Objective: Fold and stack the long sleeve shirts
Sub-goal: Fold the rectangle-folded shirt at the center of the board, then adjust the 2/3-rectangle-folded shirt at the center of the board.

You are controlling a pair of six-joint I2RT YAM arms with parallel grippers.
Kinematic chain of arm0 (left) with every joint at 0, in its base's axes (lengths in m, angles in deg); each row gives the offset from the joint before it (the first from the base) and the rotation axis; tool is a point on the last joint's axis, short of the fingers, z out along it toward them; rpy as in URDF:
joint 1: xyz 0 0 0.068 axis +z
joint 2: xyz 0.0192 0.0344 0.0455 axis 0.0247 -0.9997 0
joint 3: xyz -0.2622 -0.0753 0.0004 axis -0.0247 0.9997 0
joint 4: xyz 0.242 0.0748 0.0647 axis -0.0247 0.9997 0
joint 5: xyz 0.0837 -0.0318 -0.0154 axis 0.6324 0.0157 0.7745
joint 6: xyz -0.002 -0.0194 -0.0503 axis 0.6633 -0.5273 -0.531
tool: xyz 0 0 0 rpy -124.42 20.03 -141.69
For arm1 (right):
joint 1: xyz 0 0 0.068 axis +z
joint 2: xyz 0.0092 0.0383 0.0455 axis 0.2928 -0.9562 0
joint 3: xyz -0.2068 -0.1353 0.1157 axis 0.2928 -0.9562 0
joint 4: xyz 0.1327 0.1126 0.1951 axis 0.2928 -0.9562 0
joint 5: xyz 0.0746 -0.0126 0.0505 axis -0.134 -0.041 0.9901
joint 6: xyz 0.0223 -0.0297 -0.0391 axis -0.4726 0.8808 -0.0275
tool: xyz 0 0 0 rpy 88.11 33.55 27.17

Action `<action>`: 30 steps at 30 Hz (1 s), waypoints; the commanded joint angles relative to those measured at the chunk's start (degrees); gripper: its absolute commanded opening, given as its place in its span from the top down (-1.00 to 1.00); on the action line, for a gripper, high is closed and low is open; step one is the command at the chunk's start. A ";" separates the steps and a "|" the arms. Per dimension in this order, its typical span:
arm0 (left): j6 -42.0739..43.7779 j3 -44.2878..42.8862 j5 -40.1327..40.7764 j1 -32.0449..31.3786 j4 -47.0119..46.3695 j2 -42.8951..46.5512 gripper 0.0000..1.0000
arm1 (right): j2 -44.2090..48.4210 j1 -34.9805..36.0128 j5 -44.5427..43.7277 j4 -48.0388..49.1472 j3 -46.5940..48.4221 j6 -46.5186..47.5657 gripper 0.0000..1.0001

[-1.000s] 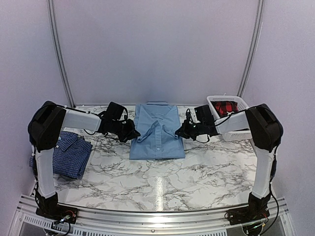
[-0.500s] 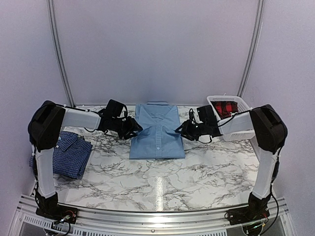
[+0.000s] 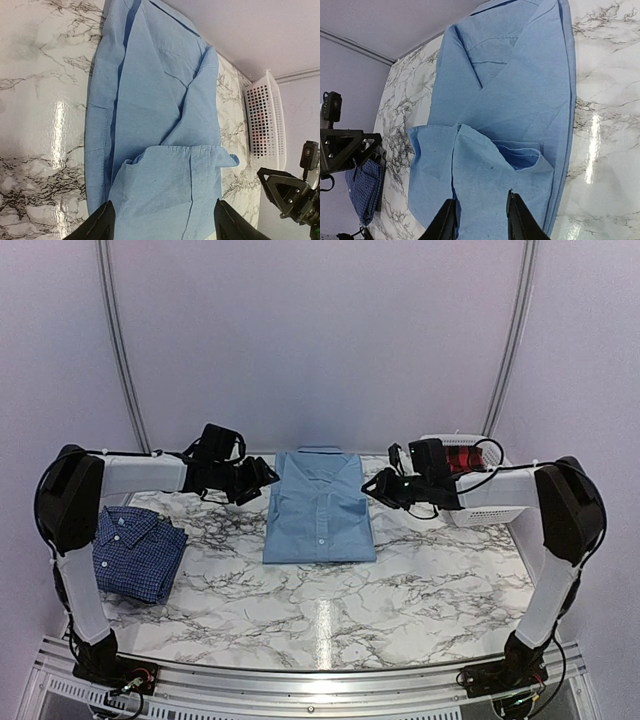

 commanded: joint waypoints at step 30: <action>4.17 -8.61 -2.91 -0.23 5.61 -16.61 0.54 | -24.10 3.05 4.42 -13.13 28.63 12.98 0.43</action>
